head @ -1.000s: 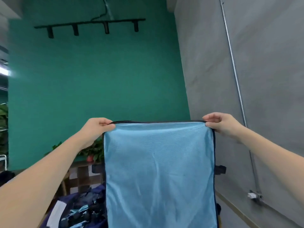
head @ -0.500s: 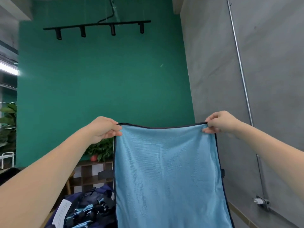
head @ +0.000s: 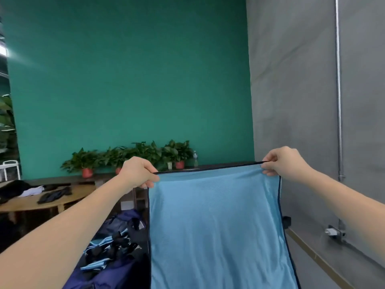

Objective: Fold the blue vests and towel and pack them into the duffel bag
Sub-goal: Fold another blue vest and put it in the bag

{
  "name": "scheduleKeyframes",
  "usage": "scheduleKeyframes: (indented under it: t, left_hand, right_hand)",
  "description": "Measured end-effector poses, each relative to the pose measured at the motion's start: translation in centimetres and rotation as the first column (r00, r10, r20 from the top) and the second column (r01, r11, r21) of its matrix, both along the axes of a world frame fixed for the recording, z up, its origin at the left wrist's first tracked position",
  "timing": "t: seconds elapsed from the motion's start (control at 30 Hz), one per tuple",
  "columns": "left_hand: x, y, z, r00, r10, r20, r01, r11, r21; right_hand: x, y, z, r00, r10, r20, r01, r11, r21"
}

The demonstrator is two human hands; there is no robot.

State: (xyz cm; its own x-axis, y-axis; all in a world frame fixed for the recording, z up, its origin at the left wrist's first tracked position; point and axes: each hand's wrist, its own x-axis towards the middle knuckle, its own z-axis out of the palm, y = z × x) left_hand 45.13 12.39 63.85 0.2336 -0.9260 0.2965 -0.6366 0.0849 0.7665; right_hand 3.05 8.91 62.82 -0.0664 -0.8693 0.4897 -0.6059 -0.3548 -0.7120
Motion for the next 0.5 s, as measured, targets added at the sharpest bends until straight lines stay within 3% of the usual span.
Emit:
scheduleKeyframes:
  t: [0.17,0.33,0.5]
  left_hand:
    - [-0.3,-7.0,-6.4,0.992,0.010,-0.127,0.007,0.991,0.130]
    - [-1.7,-14.0,-11.5,1.000,0.016,0.021,-0.019,0.991,0.130]
    - [-2.7,-20.3,-13.8,1.000,0.019,-0.014,-0.017,0.993,0.114]
  right_hand:
    - [1.8,-6.7,-6.2,0.999,-0.011,-0.043,0.019,0.985,0.170]
    - [2.8,-13.5,-12.2,0.997,-0.011,0.072,-0.012,0.953,0.304]
    - [3.2,-19.9,-15.3,0.994,0.014,0.106,-0.052,0.932,0.359]
